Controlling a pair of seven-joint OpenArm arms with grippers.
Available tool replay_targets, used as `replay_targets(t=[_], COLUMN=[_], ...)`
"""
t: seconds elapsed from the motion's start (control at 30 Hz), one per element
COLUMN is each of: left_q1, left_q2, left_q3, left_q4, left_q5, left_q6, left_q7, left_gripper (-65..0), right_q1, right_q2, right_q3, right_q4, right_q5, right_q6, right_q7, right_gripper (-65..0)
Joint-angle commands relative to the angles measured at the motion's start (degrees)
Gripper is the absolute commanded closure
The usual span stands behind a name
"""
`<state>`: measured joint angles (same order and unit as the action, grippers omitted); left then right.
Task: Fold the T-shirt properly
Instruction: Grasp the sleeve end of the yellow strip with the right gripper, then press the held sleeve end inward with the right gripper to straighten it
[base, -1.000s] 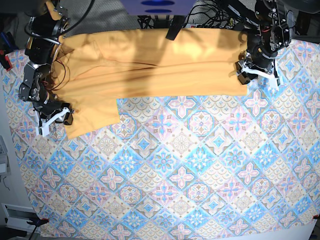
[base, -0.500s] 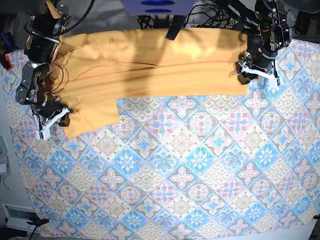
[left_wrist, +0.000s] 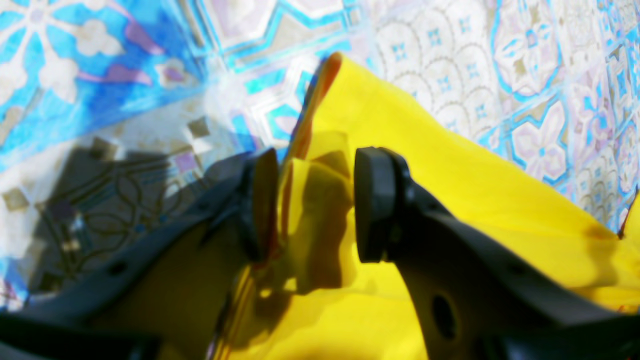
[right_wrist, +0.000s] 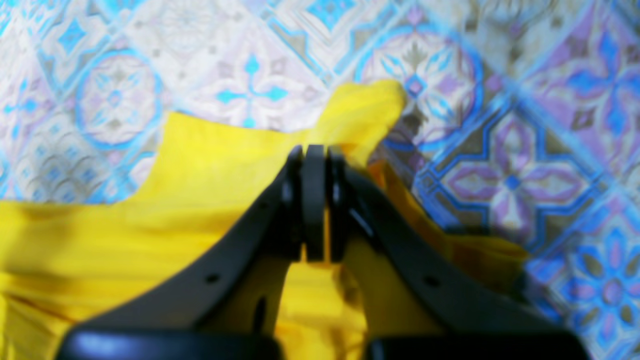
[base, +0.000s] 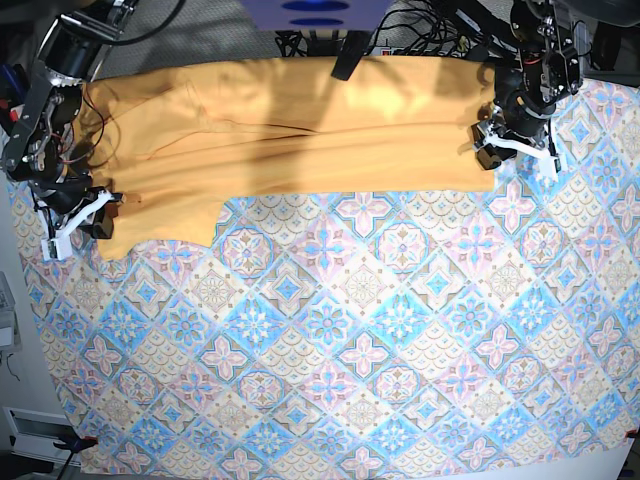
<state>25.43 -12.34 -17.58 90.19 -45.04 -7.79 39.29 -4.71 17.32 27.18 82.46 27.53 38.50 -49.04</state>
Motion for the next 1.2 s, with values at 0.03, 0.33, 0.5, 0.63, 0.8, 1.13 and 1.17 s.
replay_targets(t=[0.03, 0.33, 0.5, 0.63, 0.8, 1.13, 1.17], left_q1=[-0.2, -0.9, -0.9, -0.9, -0.9, -0.9, -0.9], left_q2=[-0.5, -0.5, -0.5, -0.5, -0.5, -0.5, -0.5], left_q3=[-0.2, -0.2, -0.2, -0.2, -0.2, -0.2, -0.2], left_q4=[0.8, 0.8, 0.8, 0.8, 0.8, -2.8, -2.9], left_q5=[-0.3, -0.3, -0.3, -0.2, -0.2, -0.5, -0.5], left_q6=[-0.4, -0.4, -0.4, -0.4, -0.4, -0.5, -0.5], left_q7=[-0.8, -0.7, -0.7, -0.7, -0.7, -0.8, -0.9], left_gripper=[-24.8, -24.8, -24.8, -24.8, -24.8, -24.8, -24.8], right_q1=[-1.9, -12.1, -13.1, -7.2, 0.5, 8.1, 8.7], right_q2=[1.1, 1.0, 0.5, -1.5, -3.8, -3.5, -3.0], right_q3=[2.8, 7.2, 7.1, 6.8, 6.6, 3.4, 3.4], right_q4=[3.4, 9.6, 10.6, 10.0, 4.6, -11.7, -13.0], right_q5=[2.8, 11.2, 11.4, 4.7, -6.3, -9.5, -9.5], right_q6=[0.2, 0.3, 0.1, 0.0, 0.0, 0.0, 0.0], right_q7=[-0.8, -4.2, -3.8, -1.1, -1.1, 3.9, 4.5], right_gripper=[-0.8, -0.8, -1.1, -6.2, -17.0, -19.5, -19.6])
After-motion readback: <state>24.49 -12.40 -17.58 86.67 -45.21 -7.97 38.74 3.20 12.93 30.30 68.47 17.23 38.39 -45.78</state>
